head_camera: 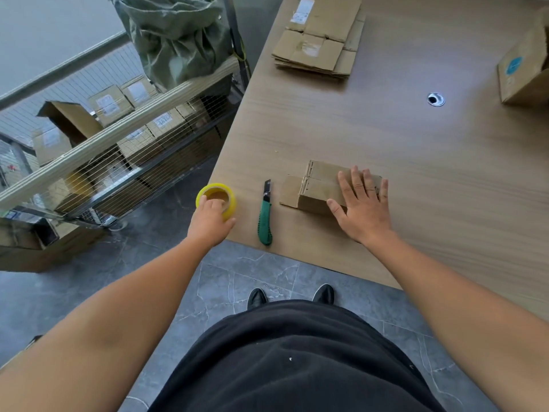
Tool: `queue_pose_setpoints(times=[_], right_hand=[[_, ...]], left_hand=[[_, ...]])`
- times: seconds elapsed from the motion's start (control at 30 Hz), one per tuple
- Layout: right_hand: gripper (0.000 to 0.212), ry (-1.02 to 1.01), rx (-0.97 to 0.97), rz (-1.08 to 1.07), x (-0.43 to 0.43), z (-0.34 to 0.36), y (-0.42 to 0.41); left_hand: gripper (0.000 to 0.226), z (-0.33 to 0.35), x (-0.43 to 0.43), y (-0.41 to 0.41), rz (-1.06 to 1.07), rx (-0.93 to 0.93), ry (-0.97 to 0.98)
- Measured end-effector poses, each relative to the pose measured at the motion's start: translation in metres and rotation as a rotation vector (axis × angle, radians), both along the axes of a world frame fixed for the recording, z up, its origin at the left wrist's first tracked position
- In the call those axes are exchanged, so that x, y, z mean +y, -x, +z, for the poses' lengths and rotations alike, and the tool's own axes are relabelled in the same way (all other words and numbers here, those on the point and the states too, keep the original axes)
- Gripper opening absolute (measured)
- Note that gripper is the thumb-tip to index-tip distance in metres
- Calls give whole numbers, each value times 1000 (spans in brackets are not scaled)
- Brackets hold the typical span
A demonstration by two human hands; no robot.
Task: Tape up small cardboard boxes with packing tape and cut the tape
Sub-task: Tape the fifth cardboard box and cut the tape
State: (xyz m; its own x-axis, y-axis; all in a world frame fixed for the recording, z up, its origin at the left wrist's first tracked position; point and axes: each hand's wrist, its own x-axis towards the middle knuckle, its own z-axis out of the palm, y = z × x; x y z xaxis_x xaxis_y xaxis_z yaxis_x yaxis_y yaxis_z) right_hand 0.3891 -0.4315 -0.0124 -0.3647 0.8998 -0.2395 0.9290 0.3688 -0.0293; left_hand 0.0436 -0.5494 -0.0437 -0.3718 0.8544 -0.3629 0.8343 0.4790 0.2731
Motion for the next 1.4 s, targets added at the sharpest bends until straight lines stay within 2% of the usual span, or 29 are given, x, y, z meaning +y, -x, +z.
queue_pose_setpoints(times=[0.1, 0.23, 0.33, 0.47, 0.53, 0.67, 0.9, 1.0, 1.1, 1.2, 1.33, 1.4], right_hand=[[75, 9, -17, -27, -6, 1, 9], [75, 48, 6, -86, -8, 1, 20], [75, 91, 36, -106, -8, 1, 22], [74, 139, 103, -132, -3, 6, 19], [72, 139, 188, -154, -3, 9, 19], [68, 145, 590, -246, -7, 21, 14], [71, 150, 889, -214, -8, 29, 2], [57, 109, 1068, -287, -8, 22, 0], [30, 52, 1221, -408, -6, 20, 1], [4, 52, 1207, -489, -3, 18, 3], [7, 71, 1148, -515, -2, 16, 5], [9, 67, 1157, -512, -1, 16, 5]], left_hand=[[43, -8, 2, 18, -152, 73, 37], [22, -13, 2, 27, -265, 163, -104], [13, 0, 6, 20, -290, 111, -235], [15, 31, 28, -11, -484, 20, -411], [16, 47, 43, -33, -585, 7, -515], [20, 72, 72, -77, -739, 34, -648], [20, 70, 100, -118, -908, 140, -521], [19, 64, 105, -124, -913, 136, -532], [20, 60, 108, -126, -901, 135, -541], [22, 58, 108, -130, -871, 121, -528], [24, 55, 110, -136, -857, 91, -535], [34, 55, 116, -141, -823, 75, -529]])
